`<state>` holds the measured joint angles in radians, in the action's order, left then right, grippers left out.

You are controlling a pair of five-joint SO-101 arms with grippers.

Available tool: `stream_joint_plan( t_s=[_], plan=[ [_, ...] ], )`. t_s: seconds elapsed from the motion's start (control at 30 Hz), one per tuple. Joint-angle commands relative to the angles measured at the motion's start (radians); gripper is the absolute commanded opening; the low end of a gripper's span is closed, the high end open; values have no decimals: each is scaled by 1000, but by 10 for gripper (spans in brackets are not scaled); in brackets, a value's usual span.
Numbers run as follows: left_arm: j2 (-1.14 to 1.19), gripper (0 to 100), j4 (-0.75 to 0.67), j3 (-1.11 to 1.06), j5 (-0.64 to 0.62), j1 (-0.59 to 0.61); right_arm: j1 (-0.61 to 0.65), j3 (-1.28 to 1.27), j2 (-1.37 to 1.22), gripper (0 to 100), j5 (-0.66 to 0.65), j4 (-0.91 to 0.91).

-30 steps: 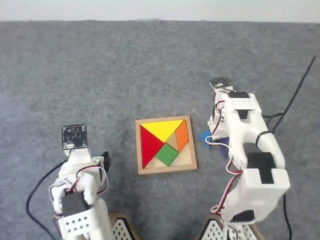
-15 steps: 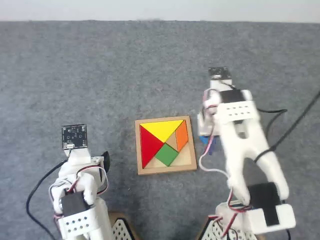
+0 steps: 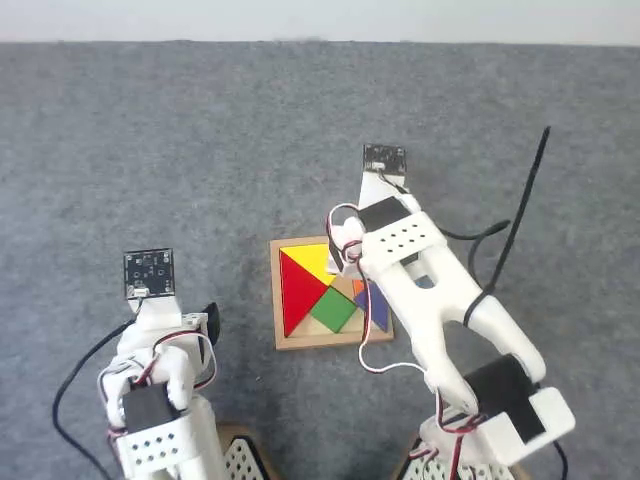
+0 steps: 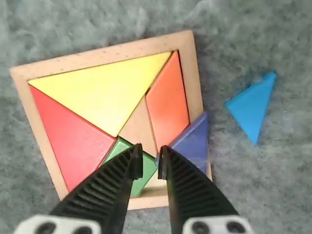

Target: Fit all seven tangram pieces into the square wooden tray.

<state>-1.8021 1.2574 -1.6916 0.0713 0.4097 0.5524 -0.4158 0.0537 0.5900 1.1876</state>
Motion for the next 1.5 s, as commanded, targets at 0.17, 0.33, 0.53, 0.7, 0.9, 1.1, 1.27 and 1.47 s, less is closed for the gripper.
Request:
stream_joint_plan(
  t_s=[0.17,0.33,0.53,0.7,0.9,1.1,1.27,1.47],
  plan=[
    [-15,245,5,8,-9,3,16,-49,74,53,-451,108],
    [-15,245,5,8,-9,5,8,-164,232,9,-628,67],
    [-15,245,5,8,-9,5,-44,-384,493,6,-681,-8],
    [-15,245,5,8,-9,5,-183,-462,509,6,-755,-28],
    [-15,245,5,8,-9,5,-177,-488,403,6,-755,-93],
    [-15,245,5,8,-9,5,-56,-482,246,6,-746,-160],
    [-15,245,5,8,-9,5,-31,-445,248,6,-715,-165],
    [-15,245,5,8,-9,5,-18,-430,265,6,-712,-240]
  ],
)
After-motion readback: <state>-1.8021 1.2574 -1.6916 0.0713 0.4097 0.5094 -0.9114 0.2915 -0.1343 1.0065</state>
